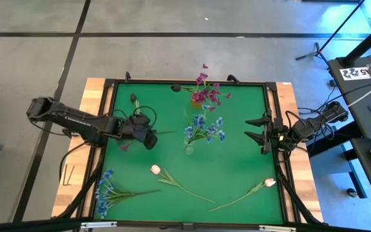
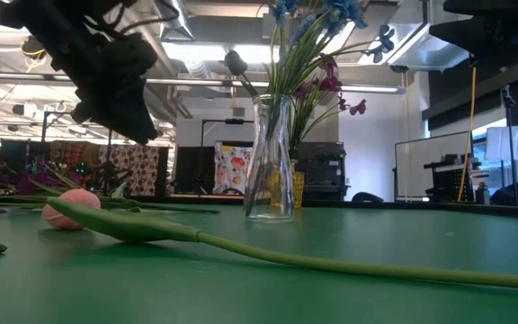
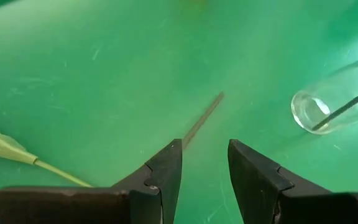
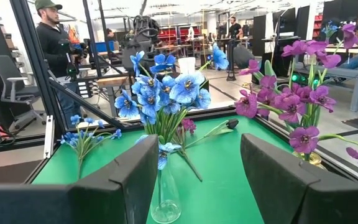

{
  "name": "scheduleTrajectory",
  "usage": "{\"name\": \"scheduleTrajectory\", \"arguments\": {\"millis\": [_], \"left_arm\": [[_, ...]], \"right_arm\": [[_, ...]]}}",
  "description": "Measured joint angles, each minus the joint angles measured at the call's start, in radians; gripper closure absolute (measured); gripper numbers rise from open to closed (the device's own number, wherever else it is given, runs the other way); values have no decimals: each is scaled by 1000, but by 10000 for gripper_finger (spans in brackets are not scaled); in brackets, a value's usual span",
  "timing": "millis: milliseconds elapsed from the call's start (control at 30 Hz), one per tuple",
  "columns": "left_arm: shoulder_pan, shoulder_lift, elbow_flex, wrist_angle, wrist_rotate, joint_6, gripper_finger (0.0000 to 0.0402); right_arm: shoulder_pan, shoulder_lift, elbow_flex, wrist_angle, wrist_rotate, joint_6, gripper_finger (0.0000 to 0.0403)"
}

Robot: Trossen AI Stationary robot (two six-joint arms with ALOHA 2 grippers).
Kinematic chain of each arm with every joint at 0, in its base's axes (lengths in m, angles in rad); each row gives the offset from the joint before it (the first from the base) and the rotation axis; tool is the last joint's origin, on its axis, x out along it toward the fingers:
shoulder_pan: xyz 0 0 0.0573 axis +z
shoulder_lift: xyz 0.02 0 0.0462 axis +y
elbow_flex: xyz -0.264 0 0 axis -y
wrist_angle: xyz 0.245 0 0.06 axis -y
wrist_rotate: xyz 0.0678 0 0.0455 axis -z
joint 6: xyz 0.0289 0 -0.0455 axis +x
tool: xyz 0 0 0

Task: Sort flowers into vase by color
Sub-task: Put the purple flowers into the yellow vase

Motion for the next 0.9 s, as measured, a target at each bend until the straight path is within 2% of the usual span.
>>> {"name": "scheduleTrajectory", "arguments": {"millis": [233,533,900], "left_arm": [[53,4,0,-1,114,84,277],[58,51,0,-10,150,124,276],[90,178,0,-18,172,122,216]], "right_arm": [[0,0,0,0,0,0,176],[0,0,0,0,0,0,176],[0,0,0,-9,3,0,176]]}}
